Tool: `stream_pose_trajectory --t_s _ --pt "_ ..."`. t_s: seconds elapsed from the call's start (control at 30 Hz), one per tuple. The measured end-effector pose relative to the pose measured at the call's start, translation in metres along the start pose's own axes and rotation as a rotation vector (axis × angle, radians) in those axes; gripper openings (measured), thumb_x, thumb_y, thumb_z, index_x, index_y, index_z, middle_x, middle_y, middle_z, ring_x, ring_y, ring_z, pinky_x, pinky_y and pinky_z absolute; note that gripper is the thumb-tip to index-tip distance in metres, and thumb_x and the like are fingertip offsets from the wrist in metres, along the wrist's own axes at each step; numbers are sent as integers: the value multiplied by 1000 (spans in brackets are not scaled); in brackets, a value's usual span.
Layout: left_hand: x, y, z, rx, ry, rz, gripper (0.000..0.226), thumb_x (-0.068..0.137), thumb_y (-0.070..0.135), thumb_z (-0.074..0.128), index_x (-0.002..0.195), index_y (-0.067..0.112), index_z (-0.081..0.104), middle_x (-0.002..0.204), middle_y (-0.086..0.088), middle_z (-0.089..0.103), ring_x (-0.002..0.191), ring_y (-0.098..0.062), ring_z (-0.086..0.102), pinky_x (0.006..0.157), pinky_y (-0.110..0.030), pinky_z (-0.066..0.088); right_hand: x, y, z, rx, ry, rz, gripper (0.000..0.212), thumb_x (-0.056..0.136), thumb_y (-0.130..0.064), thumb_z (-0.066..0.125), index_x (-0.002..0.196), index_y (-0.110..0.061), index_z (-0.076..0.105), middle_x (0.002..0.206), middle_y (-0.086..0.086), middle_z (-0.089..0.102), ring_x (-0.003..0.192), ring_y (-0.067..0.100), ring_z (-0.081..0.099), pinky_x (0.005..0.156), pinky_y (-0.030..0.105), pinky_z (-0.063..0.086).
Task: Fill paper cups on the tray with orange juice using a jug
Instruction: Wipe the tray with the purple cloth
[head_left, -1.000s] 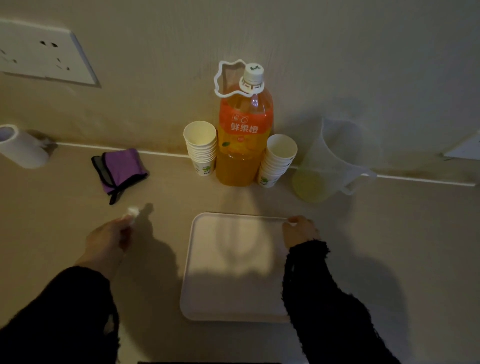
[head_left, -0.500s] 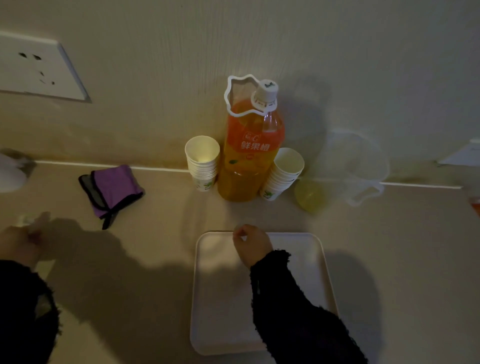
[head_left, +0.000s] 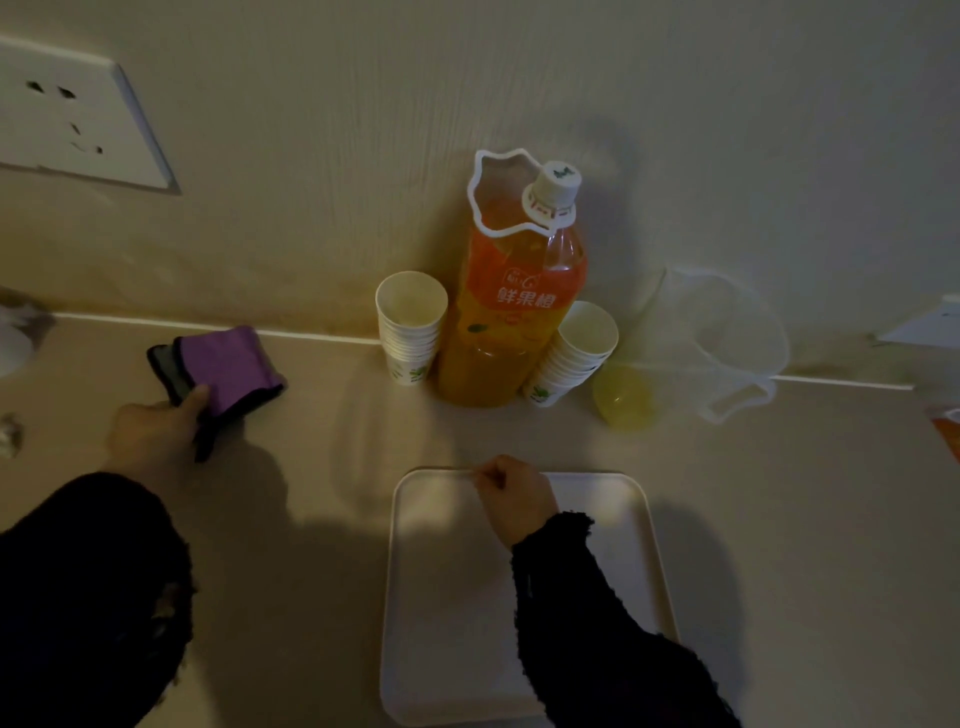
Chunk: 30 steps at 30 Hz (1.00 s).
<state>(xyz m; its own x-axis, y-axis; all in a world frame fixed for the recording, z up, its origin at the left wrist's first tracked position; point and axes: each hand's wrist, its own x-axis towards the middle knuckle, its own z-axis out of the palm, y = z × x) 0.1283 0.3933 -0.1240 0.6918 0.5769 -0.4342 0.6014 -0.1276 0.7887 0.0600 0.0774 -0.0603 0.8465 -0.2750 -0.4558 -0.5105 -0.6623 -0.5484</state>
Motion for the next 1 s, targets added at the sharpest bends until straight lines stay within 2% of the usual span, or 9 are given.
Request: stream_pose_trajectory --t_s 0.17,0.27,0.33,0.43,0.57,0.7,0.8,0.87,1.0 --pt "22 54 25 17 46 -1 44 81 27 69 105 -9 63 95 -19 62 91 -33 63 76 -45 50 -6 6 -7 61 -16 -23 21 93 -21 51 101 -9 67 100 11 68 95 27 61 81 30 47" --pt "-3 73 19 -112 -19 139 25 81 29 63 82 5 60 81 -17 58 87 -23 59 66 -33 49 -11 4 -13 95 -20 -47 20 93 -21 53 99 -8 67 98 10 68 94 25 61 77 27 44" --pt "-25 93 20 -171 -43 238 23 82 22 60 65 17 46 67 -8 47 72 -15 56 45 -20 43 -14 -3 -13 182 -57 -66 13 91 -17 56 91 -9 66 89 9 68 86 22 61 71 25 42" --pt "-71 107 20 -212 -139 348 23 63 29 61 60 19 41 62 -12 42 56 -25 51 33 -26 39 -18 -22 -9 569 -189 -60 19 90 -2 58 73 -12 59 74 2 60 73 18 57 62 19 42" --pt "-155 104 22 -107 -317 521 22 59 18 56 58 18 34 57 -6 37 58 -21 40 52 -33 36 -33 -47 -7 994 -416 68 7 97 -20 51 99 -16 55 97 2 60 93 19 56 82 31 47" --pt "-236 80 35 69 -712 736 25 53 35 60 66 20 44 65 6 46 59 -4 42 58 -17 34 -48 -36 -11 1434 -560 22 47 85 -42 50 109 -3 61 100 10 70 94 18 66 88 31 51" --pt "-263 66 43 -23 -955 503 18 67 24 67 76 13 56 66 8 61 67 -2 54 63 -13 42 -49 -5 -28 1379 -352 -23 67 72 -30 78 124 6 54 117 26 60 103 31 61 95 42 47" --pt "-259 59 48 -124 -899 270 8 79 5 64 75 7 58 65 4 65 70 -13 59 60 -14 46 -48 18 -44 1244 -115 51 45 80 -13 71 120 -1 55 117 27 60 100 35 63 90 45 50" --pt "-225 25 52 547 -611 506 11 87 18 56 83 21 65 94 -7 69 91 -28 66 80 -35 51 -68 48 -82 1133 99 -50 13 97 -4 45 105 -13 50 73 11 70 54 19 67 42 32 53"
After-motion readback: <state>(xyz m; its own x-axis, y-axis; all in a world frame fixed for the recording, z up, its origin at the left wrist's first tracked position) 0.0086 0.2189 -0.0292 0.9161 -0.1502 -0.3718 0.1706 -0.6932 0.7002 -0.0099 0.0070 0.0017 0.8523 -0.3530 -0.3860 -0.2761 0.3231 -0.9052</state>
